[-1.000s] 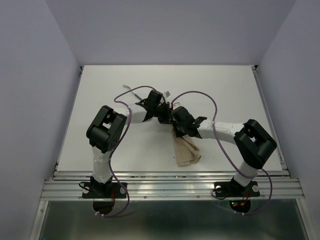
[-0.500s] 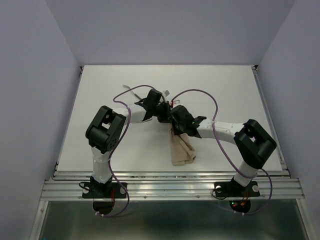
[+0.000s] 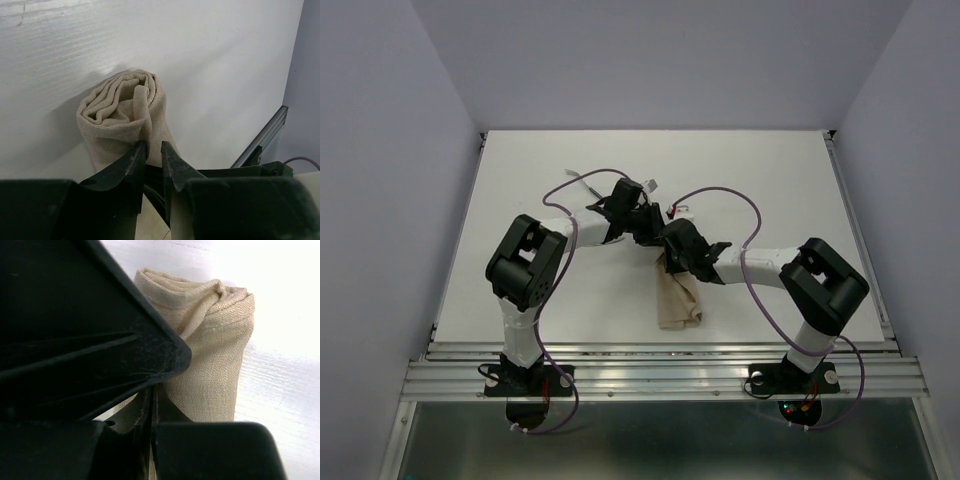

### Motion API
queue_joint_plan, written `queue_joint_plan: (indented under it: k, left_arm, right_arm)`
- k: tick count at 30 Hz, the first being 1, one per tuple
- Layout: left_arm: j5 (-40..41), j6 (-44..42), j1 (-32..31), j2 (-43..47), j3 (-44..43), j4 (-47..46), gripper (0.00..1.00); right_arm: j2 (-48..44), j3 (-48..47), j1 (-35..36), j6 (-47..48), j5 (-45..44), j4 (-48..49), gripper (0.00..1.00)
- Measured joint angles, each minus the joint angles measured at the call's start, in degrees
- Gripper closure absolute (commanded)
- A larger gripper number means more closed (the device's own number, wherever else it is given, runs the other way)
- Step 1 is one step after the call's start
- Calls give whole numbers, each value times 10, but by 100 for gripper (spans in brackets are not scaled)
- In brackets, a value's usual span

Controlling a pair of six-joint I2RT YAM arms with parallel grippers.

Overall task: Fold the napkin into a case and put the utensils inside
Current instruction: Stuff the 2/3 rectangle-folded napkin at the center of the board.

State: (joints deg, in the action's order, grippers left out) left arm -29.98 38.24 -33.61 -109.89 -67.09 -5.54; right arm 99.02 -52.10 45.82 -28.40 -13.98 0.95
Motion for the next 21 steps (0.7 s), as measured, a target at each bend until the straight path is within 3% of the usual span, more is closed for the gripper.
queue_joint_plan:
  k: [12, 18, 21]
  left_arm:
    - [50, -29, 7, 45, 0, 50, 25]
    - [82, -42, 10, 58, 0, 82, 25]
    - [85, -47, 9, 88, 19, 91, 37]
  right_arm:
    - [-1, 33, 0, -59, -7, 70, 99]
    - [-1, 35, 0, -62, -6, 76, 99]
    - [-1, 35, 0, -63, -5, 76, 99]
